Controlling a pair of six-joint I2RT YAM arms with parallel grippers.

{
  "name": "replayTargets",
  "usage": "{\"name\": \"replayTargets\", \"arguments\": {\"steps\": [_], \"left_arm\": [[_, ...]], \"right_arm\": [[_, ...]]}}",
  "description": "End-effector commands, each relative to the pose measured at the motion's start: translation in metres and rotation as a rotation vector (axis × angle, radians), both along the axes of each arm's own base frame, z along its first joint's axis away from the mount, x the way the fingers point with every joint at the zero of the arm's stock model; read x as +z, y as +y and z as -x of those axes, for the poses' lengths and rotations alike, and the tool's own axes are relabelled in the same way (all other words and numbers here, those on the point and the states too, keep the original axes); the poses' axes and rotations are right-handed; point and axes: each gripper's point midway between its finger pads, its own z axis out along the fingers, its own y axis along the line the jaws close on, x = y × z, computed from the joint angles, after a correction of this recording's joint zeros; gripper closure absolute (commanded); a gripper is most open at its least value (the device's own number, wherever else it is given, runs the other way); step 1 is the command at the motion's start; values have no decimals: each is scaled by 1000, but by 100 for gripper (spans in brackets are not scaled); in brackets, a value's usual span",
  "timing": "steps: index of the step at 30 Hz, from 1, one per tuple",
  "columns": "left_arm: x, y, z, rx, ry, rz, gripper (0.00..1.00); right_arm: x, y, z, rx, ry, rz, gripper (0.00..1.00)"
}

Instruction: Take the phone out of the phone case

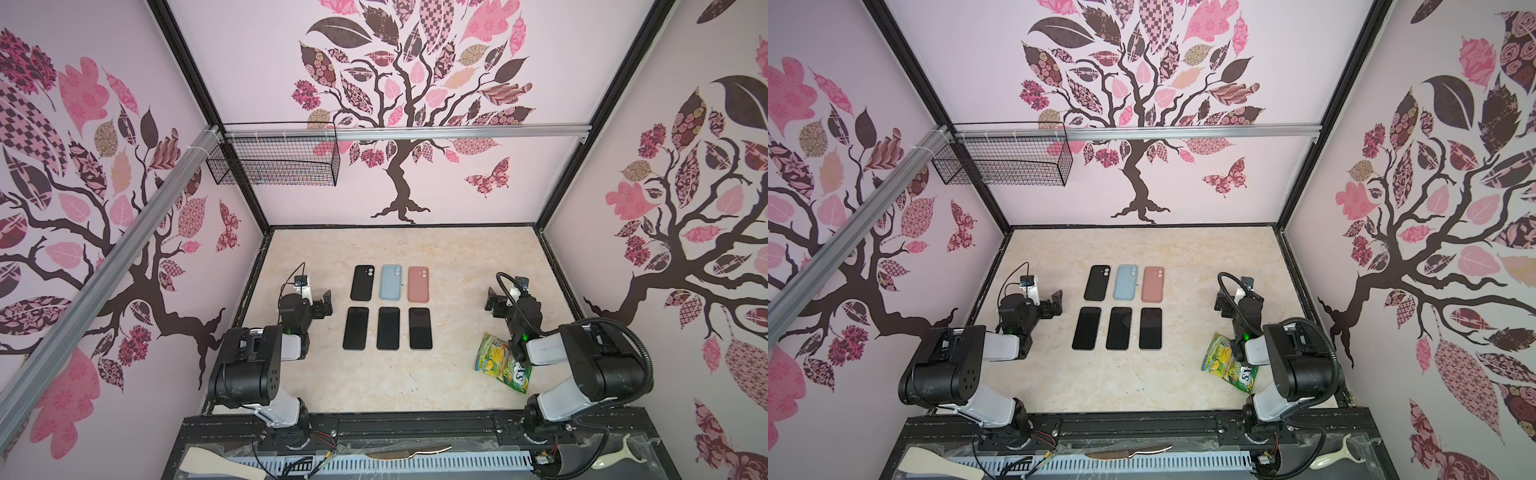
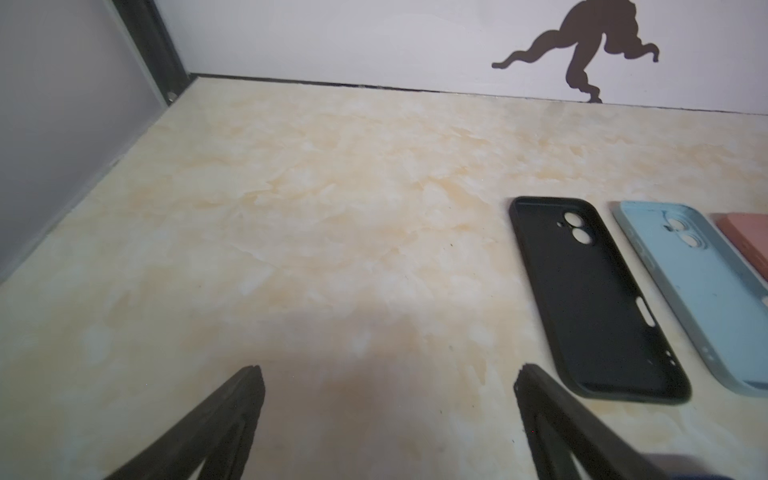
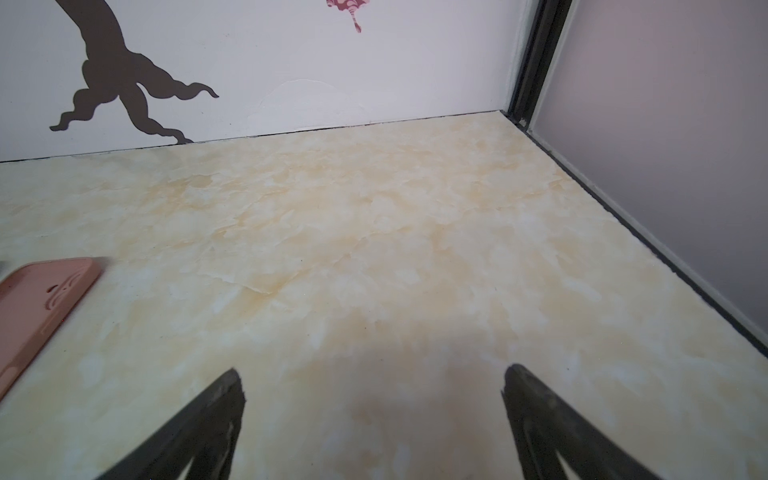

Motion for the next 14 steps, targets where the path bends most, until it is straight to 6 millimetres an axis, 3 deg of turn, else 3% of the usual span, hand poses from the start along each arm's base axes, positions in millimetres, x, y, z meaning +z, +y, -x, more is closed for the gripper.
{"name": "replayTargets", "arguments": {"steps": [1, 14], "left_arm": [[15, 12, -6, 81, -40, -37, 2], [16, 11, -7, 81, -47, -39, 2]], "right_arm": [[16, 1, -8, 12, -60, -5, 0], [17, 1, -9, 11, -61, -5, 0]]}}
